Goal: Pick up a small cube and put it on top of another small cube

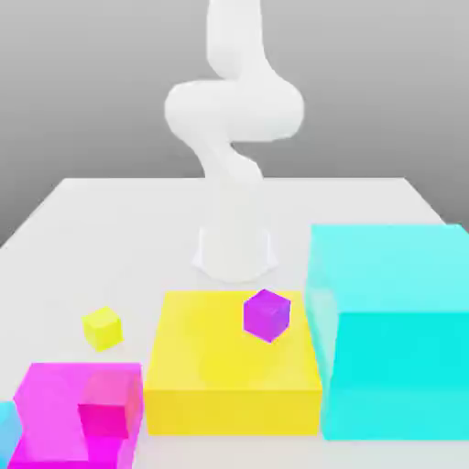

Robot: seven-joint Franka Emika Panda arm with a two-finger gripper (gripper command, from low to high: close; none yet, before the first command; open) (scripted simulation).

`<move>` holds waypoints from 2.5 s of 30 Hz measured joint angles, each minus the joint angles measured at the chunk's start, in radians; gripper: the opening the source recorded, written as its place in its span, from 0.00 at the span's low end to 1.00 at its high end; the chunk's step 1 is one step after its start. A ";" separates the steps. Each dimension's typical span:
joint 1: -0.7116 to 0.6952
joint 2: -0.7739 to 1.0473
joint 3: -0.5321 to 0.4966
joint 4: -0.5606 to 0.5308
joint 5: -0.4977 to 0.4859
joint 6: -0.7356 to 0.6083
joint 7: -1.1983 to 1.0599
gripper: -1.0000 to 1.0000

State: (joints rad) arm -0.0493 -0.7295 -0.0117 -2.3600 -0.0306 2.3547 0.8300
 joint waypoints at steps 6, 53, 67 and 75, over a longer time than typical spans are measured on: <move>-0.139 0.195 -0.049 -0.159 -0.068 0.149 0.071 0.50; -0.530 0.780 -0.064 -0.308 0.093 0.359 0.109 0.00; -0.445 0.943 -0.016 0.198 0.065 0.016 0.317 0.00; -0.410 1.081 -0.004 0.302 0.045 0.055 0.380 1.00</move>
State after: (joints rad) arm -0.4591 0.3513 -0.0159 -2.0582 0.0139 2.4102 1.2095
